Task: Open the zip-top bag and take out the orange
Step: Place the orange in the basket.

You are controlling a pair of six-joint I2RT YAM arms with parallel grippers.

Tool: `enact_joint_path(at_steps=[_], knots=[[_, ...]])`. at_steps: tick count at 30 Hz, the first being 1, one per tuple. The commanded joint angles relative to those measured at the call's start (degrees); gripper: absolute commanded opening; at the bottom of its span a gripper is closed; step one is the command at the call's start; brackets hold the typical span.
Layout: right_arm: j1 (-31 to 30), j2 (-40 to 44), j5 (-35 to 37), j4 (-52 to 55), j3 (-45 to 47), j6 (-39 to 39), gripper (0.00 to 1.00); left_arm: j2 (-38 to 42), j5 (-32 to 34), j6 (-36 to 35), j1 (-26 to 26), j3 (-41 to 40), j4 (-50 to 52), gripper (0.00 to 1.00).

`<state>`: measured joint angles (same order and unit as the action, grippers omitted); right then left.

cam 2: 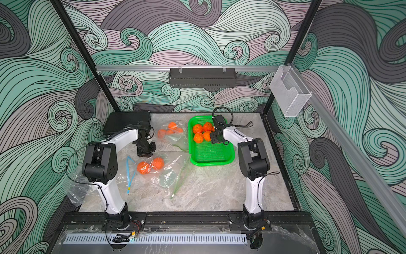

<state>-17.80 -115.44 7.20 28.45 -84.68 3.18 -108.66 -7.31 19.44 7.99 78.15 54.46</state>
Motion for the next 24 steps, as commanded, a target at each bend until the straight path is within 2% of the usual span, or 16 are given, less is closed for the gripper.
enact_joint_path(at_steps=[1, 18, 21, 24], knots=[[0.5, 1.5, 1.4, -0.1, -0.2, -0.6, 0.75, -1.1, -0.6, -0.6, -0.4, 1.5, 2.6, 0.0], [0.6, 4.4, 1.8, -0.1, 0.2, -2.3, 0.83, -1.0, -0.8, -0.8, -0.3, 1.4, 2.6, 0.0], [0.6, 5.6, 1.0, 0.5, 0.3, -2.1, 0.8, -1.0, -0.8, -0.8, -0.4, 1.4, 2.7, 0.0], [0.6, 8.8, -0.9, 1.4, 1.2, -1.0, 0.7, -1.0, -0.8, -0.8, -0.4, 1.6, 2.7, 0.0]])
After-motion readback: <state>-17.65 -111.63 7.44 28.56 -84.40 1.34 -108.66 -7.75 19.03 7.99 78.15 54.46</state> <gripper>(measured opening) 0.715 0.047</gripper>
